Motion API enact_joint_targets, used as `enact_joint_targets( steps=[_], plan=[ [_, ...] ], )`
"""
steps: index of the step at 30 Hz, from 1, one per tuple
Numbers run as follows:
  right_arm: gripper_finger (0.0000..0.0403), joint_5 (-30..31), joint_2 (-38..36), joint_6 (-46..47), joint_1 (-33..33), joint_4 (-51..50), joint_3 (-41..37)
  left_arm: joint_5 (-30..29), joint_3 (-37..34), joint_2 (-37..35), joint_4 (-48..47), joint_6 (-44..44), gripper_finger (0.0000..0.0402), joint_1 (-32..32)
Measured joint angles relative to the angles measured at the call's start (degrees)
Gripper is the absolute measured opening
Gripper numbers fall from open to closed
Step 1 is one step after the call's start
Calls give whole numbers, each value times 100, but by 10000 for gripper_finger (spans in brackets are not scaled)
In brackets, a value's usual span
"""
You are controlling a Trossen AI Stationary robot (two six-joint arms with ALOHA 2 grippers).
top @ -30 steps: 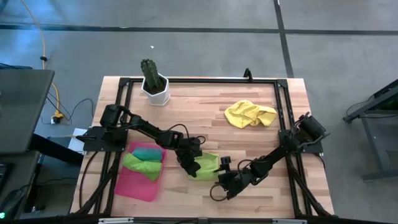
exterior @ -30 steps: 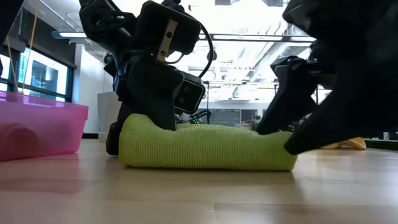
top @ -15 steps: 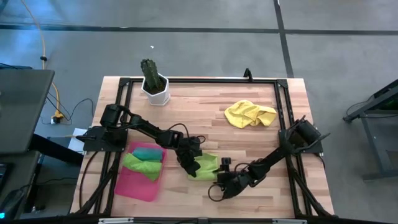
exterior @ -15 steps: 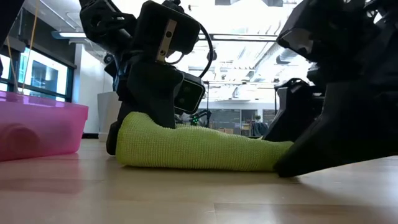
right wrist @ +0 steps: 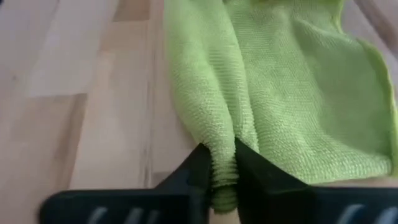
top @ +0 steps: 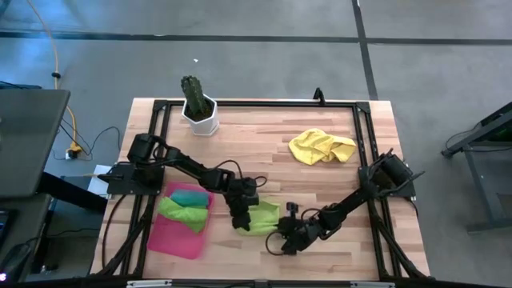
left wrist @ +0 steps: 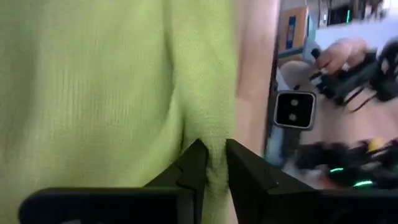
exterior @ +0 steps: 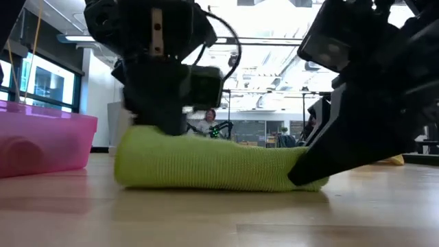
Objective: Roll microfiber towels into tight, uniform cylinder then place into a basket
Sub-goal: Roll the light green towel
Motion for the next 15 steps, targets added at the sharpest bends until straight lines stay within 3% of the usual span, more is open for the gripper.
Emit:
enact_joint_targets(
  steps=[9,15],
  plan=[
    [8,-1092,-2,804,-148,57,2,-1164,23,-102,73,2558,115,-51],
    [7,-2002,-17,1636,-333,67,5,-1700,26,-110,54,3890,125,-51]
  ],
)
